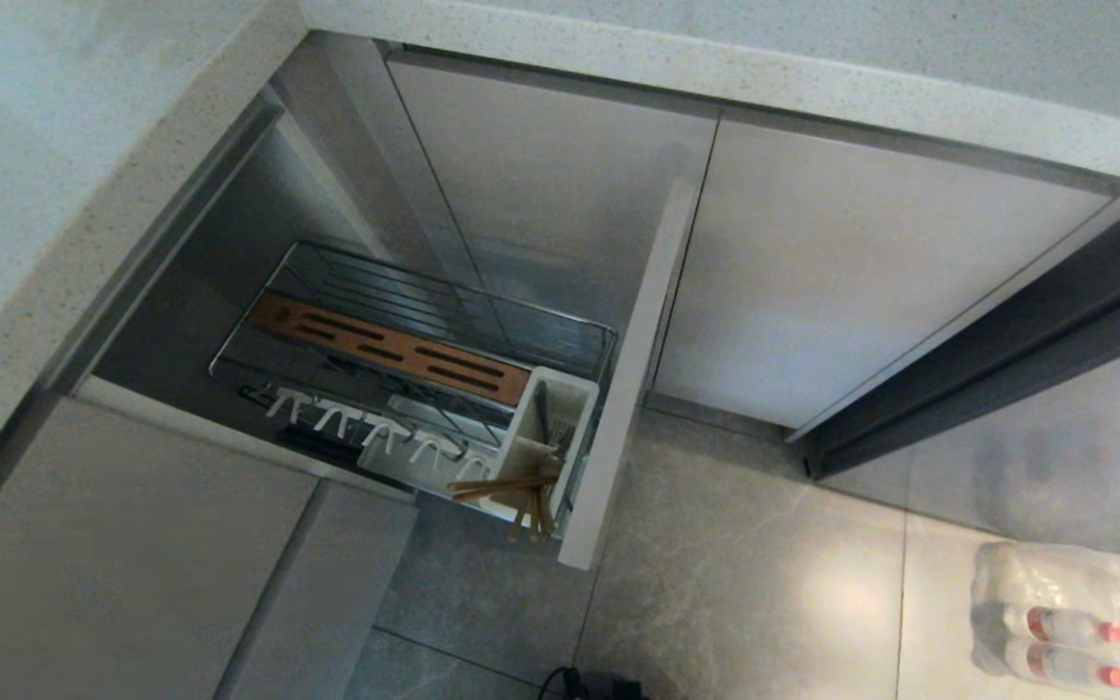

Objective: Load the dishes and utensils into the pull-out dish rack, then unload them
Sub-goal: Take the spoon out of the cupboard

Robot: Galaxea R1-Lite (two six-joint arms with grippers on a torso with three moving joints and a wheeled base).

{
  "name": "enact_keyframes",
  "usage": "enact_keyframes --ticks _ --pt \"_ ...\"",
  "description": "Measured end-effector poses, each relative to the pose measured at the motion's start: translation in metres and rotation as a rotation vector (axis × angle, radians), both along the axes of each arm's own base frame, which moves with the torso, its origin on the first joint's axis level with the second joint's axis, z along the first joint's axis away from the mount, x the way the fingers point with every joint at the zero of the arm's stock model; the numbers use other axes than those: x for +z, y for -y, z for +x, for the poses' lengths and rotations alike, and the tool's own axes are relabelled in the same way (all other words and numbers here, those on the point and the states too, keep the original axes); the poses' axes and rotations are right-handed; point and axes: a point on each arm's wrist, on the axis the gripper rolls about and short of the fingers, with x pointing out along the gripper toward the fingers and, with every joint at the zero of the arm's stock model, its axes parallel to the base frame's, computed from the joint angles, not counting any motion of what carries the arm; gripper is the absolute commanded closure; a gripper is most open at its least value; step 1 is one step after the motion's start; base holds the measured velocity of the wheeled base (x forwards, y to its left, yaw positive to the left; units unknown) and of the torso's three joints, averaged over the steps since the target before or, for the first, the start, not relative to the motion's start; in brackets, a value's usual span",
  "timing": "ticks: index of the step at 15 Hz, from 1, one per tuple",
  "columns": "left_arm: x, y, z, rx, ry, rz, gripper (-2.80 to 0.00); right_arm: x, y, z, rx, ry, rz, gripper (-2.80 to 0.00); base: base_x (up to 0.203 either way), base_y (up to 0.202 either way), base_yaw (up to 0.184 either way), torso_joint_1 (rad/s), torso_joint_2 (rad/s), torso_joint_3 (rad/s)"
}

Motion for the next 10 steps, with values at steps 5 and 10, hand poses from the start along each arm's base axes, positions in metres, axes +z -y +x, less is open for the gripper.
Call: enact_keyframes --ticks 5,10 --pt "0.001 -0.021 0.012 -0.110 -0.031 -0.053 0.00 0.000 0.000 0.000 0.000 0.000 0.000 0.00 0.000 0.000 0.000 0.000 0.00 0.000" --pt "0.000 -0.043 0.024 -0.159 -0.039 -0.075 0.00 0.000 0.000 0.000 0.000 0.000 0.000 0.00 0.000 0.000 0.000 0.000 0.00 0.000"
